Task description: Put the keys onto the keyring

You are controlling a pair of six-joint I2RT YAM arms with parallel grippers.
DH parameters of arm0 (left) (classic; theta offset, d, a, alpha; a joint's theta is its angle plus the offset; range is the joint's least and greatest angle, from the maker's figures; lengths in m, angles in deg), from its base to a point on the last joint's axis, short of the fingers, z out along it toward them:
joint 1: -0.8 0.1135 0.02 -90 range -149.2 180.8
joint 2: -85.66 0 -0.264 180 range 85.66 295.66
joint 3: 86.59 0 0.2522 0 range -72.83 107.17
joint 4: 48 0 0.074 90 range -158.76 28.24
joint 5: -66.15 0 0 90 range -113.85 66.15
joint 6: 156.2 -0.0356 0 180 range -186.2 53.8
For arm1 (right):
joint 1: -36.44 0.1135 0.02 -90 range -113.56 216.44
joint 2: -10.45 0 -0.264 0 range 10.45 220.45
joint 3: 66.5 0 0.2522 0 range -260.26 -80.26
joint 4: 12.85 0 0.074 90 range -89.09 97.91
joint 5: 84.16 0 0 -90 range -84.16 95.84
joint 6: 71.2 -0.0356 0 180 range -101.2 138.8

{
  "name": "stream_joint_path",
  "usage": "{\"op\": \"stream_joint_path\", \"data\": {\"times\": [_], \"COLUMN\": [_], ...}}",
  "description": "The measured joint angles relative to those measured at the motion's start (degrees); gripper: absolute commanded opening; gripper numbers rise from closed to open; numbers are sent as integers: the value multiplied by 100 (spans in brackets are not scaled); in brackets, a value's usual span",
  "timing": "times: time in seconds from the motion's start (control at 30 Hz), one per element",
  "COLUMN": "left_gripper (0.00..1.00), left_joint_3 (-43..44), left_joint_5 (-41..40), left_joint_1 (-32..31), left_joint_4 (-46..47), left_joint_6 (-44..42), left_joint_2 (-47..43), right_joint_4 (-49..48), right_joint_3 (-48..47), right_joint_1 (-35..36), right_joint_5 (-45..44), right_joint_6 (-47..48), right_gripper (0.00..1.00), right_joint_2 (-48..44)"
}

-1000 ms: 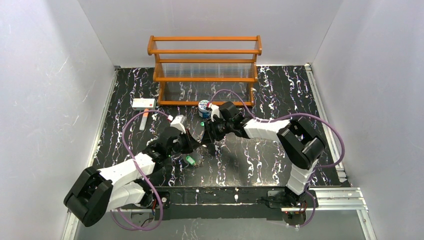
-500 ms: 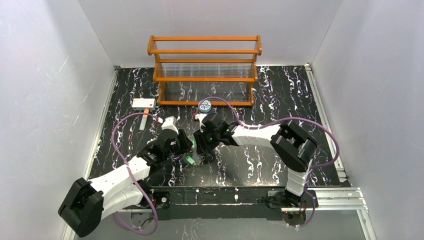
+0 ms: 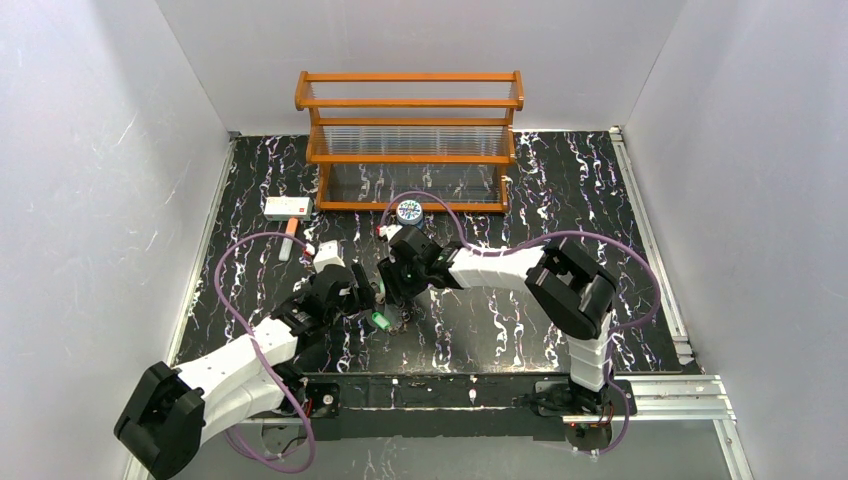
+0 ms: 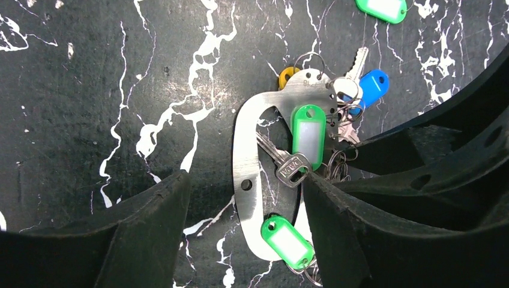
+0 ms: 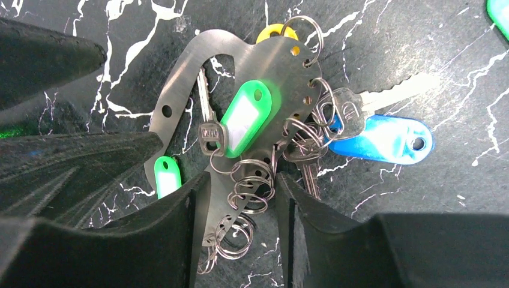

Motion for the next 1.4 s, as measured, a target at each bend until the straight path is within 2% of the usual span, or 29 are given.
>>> {"op": "stream_joint_path", "data": {"times": [0.3, 0.43, 0.63, 0.83, 1.03, 1.2, 1.4], "left_gripper": [60, 59, 58, 56, 55, 48, 35], "left_joint_3": [-11, -26, -35, -35, -35, -101, -262], "left_joint_5": [66, 92, 146, 223, 286, 382, 535], "left_joint_1": [20, 20, 22, 26, 26, 26, 26], "left_joint_4": [83, 129, 269, 402, 435, 632, 911], "left_joint_6": [-11, -13, -42, -72, -72, -48, 4], "left_joint_2": [90, 103, 192, 348, 439, 463, 636], "right_joint_4": [72, 350, 621, 450, 125, 0, 24], "right_joint_3": [-26, 168, 254, 365, 378, 232, -90], "right_joint_1": [76, 114, 105, 74, 74, 74, 85], "right_joint_5": [-304, -612, -675, -20, 553, 616, 378], "right_joint_6": [-48, -37, -52, -234, -507, -614, -632], "right_gripper": [59, 59, 54, 41, 40, 40, 41], "right_joint_2": [-22, -254, -380, -398, -227, -74, 149]}}
